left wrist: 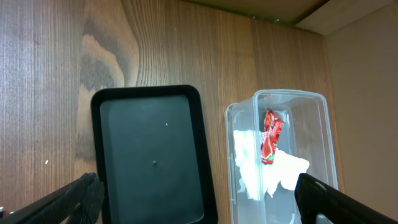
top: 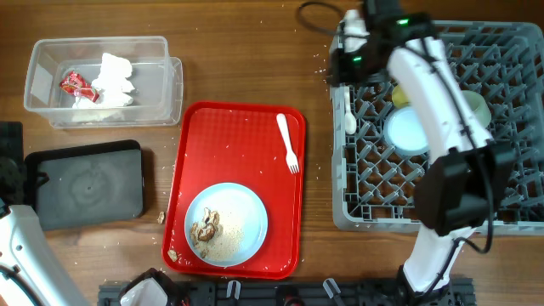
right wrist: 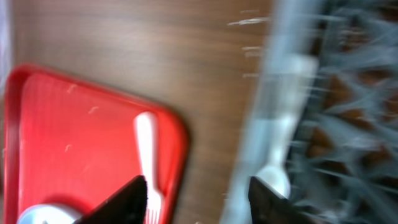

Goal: Sort waste into correct bins and load items into the dishwasher rack
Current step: 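Grasp the white fork with the right gripper and put it in the rack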

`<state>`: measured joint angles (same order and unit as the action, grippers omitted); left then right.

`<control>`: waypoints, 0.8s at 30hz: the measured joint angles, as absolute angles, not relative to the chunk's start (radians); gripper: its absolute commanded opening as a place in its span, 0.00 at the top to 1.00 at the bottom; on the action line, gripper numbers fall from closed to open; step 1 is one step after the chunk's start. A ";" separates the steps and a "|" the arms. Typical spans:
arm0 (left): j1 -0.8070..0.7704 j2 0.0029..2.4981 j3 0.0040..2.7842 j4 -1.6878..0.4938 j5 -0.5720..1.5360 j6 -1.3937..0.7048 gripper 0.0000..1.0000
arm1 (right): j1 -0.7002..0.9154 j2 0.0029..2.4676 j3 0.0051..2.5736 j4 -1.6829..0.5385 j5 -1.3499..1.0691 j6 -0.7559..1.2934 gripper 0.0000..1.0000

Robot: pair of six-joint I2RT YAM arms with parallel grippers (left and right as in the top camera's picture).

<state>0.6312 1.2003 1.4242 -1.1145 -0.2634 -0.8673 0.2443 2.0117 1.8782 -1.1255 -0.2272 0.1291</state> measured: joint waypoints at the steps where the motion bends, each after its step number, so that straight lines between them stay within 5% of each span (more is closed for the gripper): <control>1: 0.631 1.200 1.424 -1.114 -0.263 -0.867 0.00 | 0.327 2.006 1.878 -1.128 -0.216 0.137 0.38; 5: 0.631 1.200 1.424 -1.114 -0.263 -0.867 0.00 | 0.594 2.016 1.846 -1.129 -0.064 0.207 0.38; 11: 0.631 1.200 1.424 -1.114 -0.263 -0.867 0.00 | 0.634 2.196 1.775 -1.116 0.117 0.278 0.40; 13: 0.631 1.200 1.424 -1.114 -0.263 -0.867 0.00 | 0.624 2.247 1.775 -1.113 0.113 0.260 0.52; 17: 0.631 1.200 1.424 -1.114 -0.263 -0.867 0.00 | 0.625 2.287 1.780 -1.113 0.052 0.241 0.96; 24: 0.631 1.200 1.424 -1.114 -0.263 -0.867 0.00 | 0.615 2.289 1.829 -1.186 0.019 0.272 0.96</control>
